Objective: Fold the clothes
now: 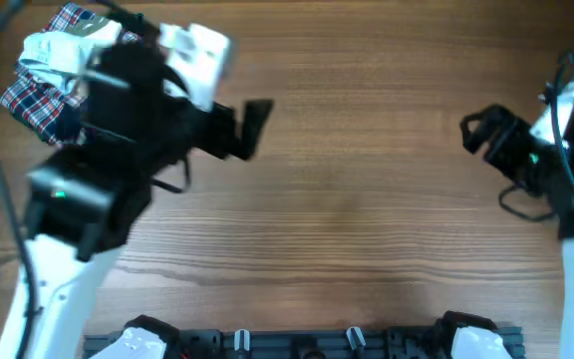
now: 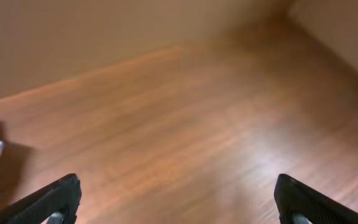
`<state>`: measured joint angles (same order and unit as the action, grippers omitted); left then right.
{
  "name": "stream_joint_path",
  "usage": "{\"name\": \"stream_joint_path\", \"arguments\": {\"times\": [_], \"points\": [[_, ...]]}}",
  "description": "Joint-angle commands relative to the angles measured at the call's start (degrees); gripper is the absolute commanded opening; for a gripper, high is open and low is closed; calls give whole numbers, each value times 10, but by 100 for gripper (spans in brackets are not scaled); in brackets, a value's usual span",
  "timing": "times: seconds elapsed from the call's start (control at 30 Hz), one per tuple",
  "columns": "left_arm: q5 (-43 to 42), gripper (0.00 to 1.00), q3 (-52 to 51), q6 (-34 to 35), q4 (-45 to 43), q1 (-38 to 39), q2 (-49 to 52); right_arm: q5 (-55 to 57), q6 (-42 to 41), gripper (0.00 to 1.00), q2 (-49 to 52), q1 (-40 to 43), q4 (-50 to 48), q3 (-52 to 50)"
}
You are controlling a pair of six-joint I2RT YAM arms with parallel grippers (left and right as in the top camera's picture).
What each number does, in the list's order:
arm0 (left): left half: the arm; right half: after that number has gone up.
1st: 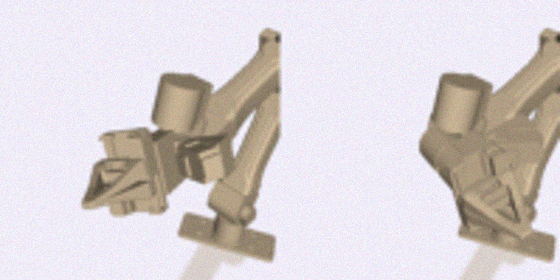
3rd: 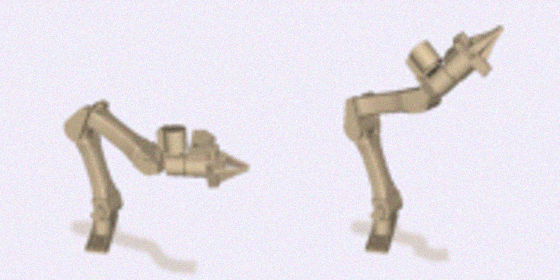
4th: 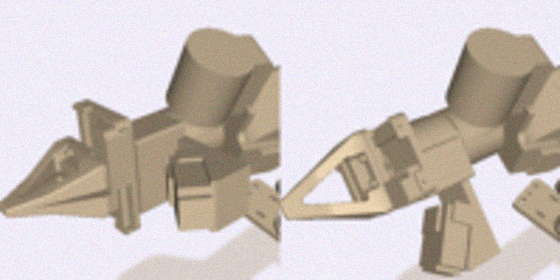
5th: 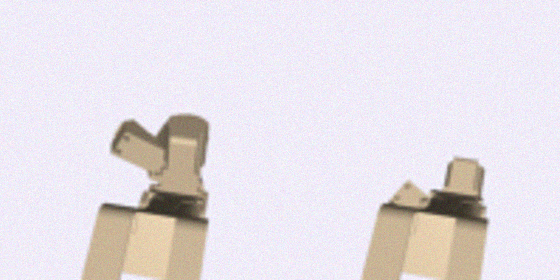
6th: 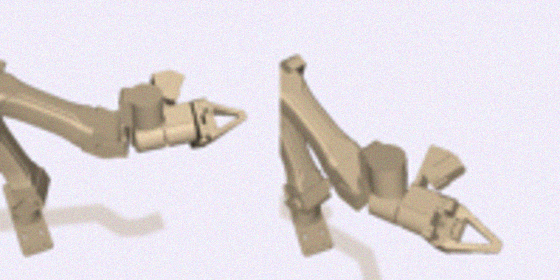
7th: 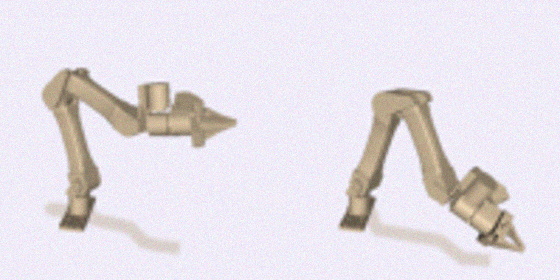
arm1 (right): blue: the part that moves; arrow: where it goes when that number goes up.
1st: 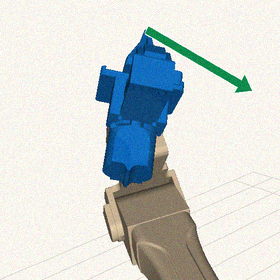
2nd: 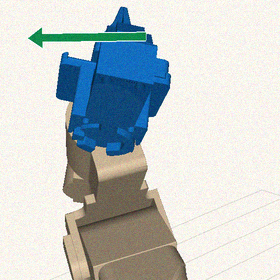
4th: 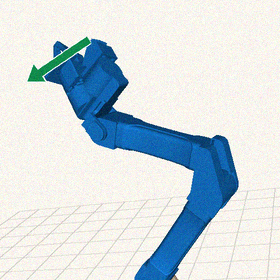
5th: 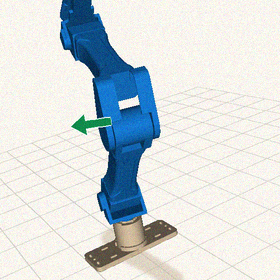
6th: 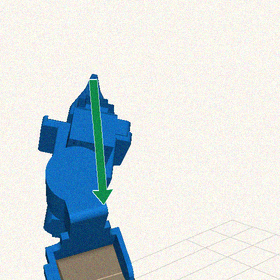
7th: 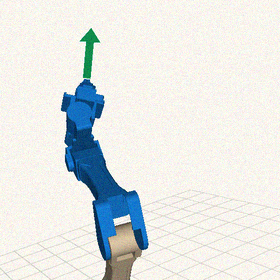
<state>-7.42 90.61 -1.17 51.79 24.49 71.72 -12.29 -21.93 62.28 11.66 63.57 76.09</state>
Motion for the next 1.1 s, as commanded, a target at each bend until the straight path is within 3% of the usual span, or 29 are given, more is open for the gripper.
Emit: {"name": "stream_joint_path", "arguments": {"times": [0.0,0.17,0.33,1.07], "points": [[116,100,-45,33,-28,43,9,33,29,100,-78,-2,13,0],[116,100,-48,33,-36,36,37,45,39,100,-127,-2,21,0],[116,100,-48,33,4,36,44,46,38,100,-121,-2,36,0],[116,100,-48,33,6,36,44,46,23,100,-108,-2,36,0]]}}
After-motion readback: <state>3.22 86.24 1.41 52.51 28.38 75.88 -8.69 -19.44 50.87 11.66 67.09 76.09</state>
